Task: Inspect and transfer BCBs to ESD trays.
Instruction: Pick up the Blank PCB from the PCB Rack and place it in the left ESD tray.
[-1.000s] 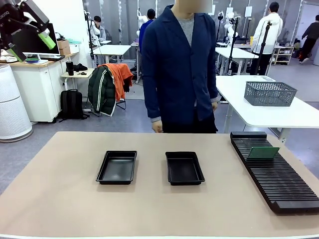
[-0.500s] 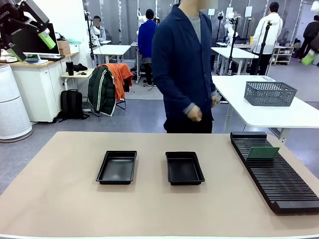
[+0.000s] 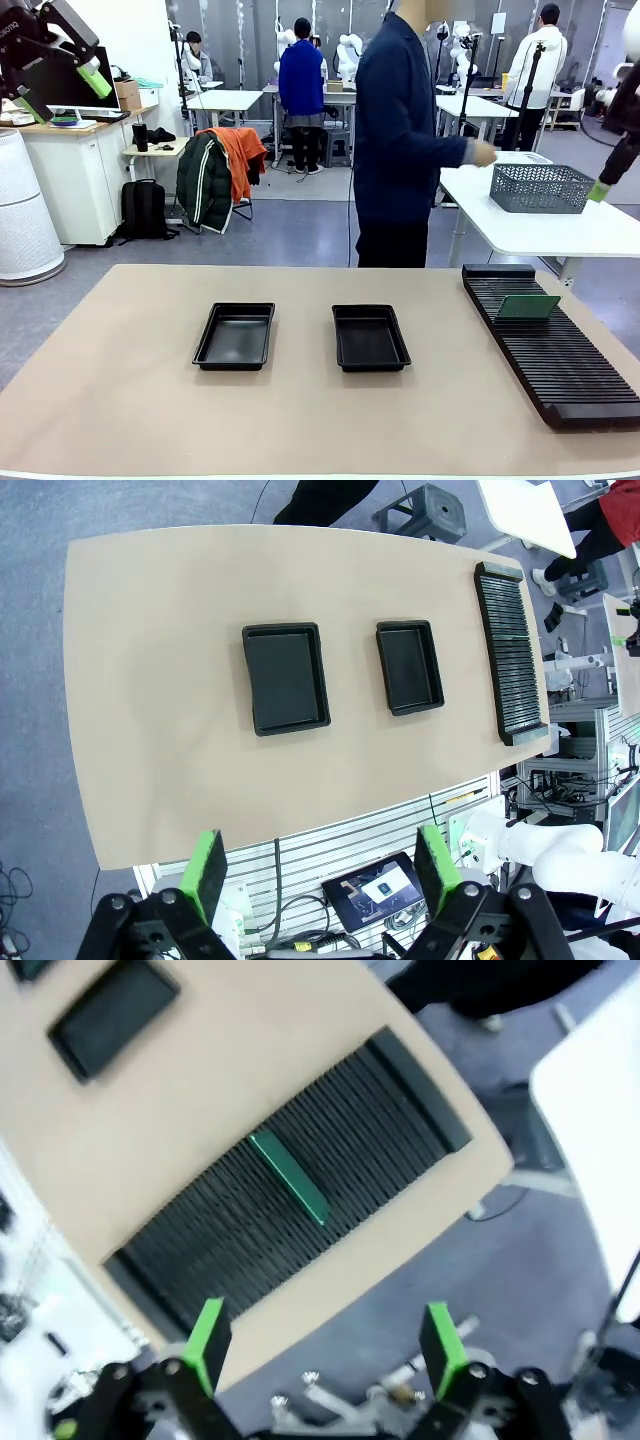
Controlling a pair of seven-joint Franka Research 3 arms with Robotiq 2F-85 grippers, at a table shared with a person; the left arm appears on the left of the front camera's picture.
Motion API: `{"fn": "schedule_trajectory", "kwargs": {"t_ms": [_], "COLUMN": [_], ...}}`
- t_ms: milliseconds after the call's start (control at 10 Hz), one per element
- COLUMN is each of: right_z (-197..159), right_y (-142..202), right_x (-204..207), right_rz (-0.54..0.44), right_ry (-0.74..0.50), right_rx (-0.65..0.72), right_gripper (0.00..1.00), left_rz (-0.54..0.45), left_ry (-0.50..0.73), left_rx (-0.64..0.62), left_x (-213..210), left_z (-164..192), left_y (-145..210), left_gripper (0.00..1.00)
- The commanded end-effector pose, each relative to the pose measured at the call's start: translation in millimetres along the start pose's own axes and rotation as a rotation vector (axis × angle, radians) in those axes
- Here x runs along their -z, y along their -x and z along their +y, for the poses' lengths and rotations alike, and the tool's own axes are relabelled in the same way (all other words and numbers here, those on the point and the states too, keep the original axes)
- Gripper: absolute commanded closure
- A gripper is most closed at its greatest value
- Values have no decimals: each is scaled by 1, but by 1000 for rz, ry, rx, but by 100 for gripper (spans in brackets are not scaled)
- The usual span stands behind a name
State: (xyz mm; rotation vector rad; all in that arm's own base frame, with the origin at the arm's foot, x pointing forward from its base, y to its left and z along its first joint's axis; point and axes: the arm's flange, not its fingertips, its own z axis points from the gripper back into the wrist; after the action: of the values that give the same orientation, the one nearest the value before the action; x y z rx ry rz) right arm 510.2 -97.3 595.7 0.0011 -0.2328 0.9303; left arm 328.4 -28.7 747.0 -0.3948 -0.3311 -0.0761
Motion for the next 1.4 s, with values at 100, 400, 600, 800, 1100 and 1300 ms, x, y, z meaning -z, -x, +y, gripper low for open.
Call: {"fn": "schedule_trajectory", "kwargs": {"t_ms": [100, 400, 600, 800, 1100, 1300], "right_z": [2, 11, 18, 24, 32, 35], "right_y": [-1, -10, -13, -15, -13, -12], "right_x": [52, 95, 128, 157, 187, 206], "right_rz": [48, 132, 161, 145, 94, 74], "right_ry": [-18, -83, -111, -129, -122, -110], "right_rx": [-307, -483, -540, -576, -614, -638], "right_gripper": [0, 0, 0, 0, 0, 0], "left_rz": [-1, -1, -1, -1, -1, -1], "left_ry": [-5, -5, -5, -5, -5, -5], "left_rx": [-1, -1, -1, -1, -1, -1], "left_x": [1, 1, 1, 1, 1, 1], "left_z": [0, 0, 0, 0, 0, 0], "left_y": [0, 0, 0, 0, 0, 0], "left_gripper": [0, 0, 0, 0, 0, 0]}}
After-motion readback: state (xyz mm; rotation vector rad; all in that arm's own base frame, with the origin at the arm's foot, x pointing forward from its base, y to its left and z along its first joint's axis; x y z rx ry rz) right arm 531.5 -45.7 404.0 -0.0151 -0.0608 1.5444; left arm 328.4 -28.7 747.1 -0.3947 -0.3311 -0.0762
